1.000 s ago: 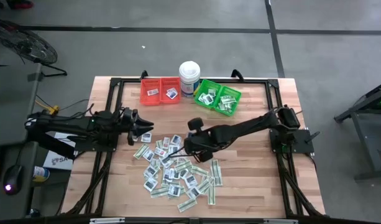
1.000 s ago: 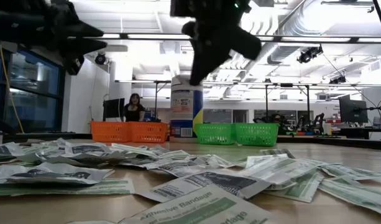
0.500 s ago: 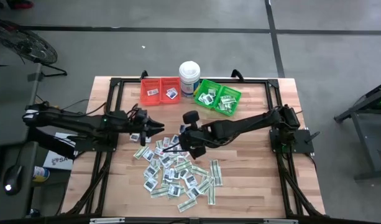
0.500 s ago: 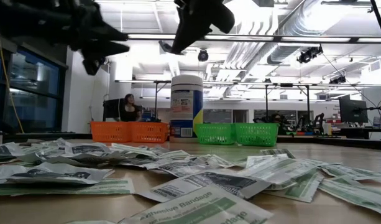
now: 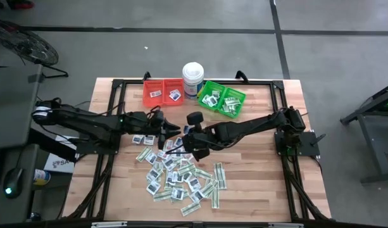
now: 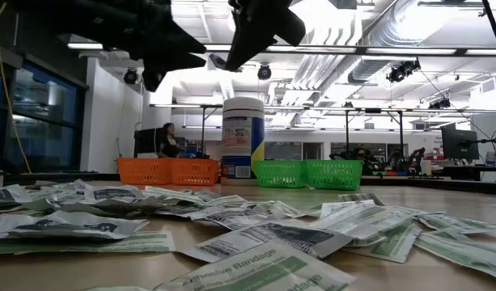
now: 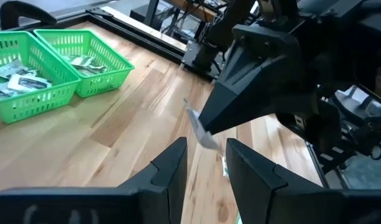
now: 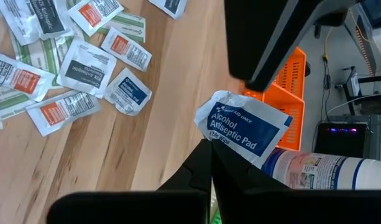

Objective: Pick & Place First Aid Supplies
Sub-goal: Put the blue alcohol pad into the right orange bin

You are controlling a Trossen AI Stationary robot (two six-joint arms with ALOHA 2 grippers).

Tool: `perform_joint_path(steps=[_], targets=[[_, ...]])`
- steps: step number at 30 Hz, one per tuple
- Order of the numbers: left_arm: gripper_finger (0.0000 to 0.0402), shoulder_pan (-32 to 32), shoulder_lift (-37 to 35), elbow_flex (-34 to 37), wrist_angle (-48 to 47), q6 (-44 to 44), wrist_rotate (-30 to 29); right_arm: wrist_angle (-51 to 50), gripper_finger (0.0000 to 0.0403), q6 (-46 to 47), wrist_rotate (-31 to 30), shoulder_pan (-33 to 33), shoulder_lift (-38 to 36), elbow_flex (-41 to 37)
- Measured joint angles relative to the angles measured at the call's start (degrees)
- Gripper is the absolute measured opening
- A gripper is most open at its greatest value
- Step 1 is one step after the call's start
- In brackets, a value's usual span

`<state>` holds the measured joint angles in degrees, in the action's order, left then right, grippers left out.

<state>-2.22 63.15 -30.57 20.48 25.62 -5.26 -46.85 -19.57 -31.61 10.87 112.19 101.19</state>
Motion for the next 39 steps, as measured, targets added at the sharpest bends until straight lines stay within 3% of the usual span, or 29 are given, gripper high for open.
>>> perform_joint_path(steps=[34, 39], targets=[[0.0111, 0.0, 1.8, -1.6, 0.6, 2.1, -1.8, 5.4, 0.0000, -7.7, 2.2, 0.0, 0.0, 0.0], [0.0081, 0.0, 1.8, -1.6, 0.4, 2.2, -1.3, 5.5, 0.0000, -7.9, 1.7, 0.0, 0.0, 0.0]])
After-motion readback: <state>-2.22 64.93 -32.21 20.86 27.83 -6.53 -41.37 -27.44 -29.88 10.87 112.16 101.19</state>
